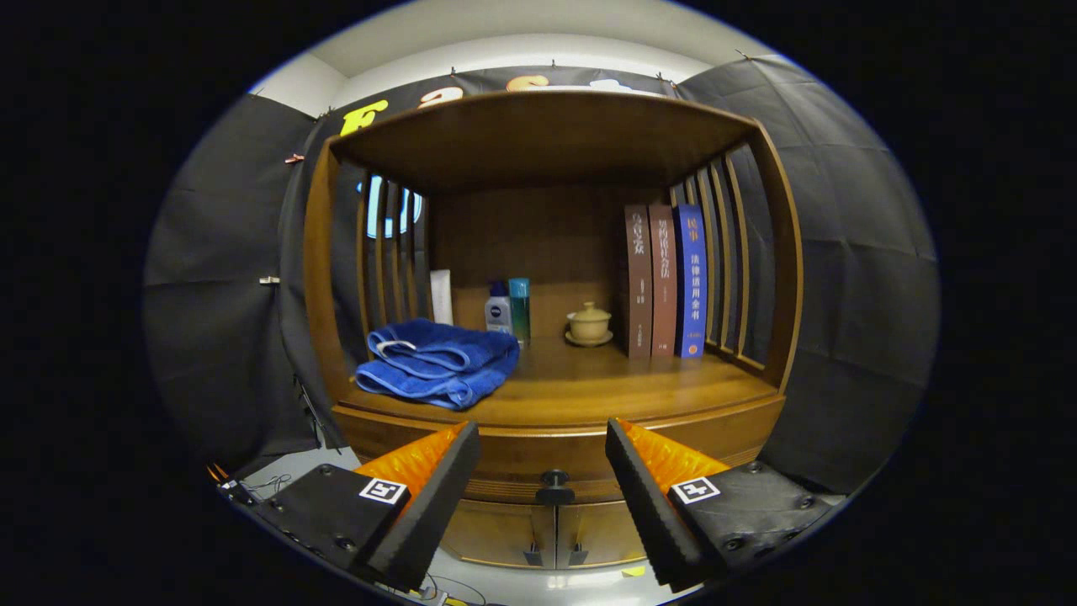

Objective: Pull open the drawer, take out the items inside it, and place them on the countertop above the cabinet.

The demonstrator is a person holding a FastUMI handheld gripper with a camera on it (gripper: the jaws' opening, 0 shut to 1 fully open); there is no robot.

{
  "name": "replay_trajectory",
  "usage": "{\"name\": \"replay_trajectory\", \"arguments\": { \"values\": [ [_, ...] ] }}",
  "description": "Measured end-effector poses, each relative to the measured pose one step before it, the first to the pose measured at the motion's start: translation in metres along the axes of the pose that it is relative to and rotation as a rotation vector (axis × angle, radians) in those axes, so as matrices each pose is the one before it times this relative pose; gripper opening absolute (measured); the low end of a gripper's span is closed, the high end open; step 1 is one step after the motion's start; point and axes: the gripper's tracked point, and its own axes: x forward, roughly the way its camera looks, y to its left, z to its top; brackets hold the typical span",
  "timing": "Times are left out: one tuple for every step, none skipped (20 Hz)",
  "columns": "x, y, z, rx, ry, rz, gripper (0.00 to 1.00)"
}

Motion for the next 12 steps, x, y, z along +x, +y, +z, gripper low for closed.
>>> {"name": "replay_trajectory", "arguments": {
  "values": [
    [0.00644,-0.00153,-0.01146,0.00276,0.02044,-0.00507,0.98],
    [0.0073,-0.00038,-0.01159,0.0002,0.01957,-0.00502,0.98],
    [0.00682,-0.00163,-0.01078,-0.00206,0.01726,-0.00306,0.98],
    [0.00608,-0.00347,-0.00963,-0.0001,0.01533,-0.00411,0.98],
    [0.00684,-0.0016,-0.01082,0.00038,0.01596,-0.00356,0.99],
    [0.00552,-0.00355,-0.00874,0.00036,0.01769,-0.00596,0.99],
    [0.00698,-0.00313,-0.00919,0.00152,0.01604,-0.00746,0.98],
    [0.00683,-0.0036,-0.00735,0.00301,0.0145,-0.00625,0.98],
    [0.00665,-0.00227,-0.00699,0.00278,0.01353,-0.0043,0.98],
    [0.00298,-0.00202,-0.00533,0.00137,0.01211,-0.00581,0.98],
    [0.00488,-0.00154,-0.00595,0.00209,0.01055,-0.00505,0.96],
    [0.00355,-0.00193,-0.00617,0.0002,0.01303,-0.00511,0.95]
  ]
}}
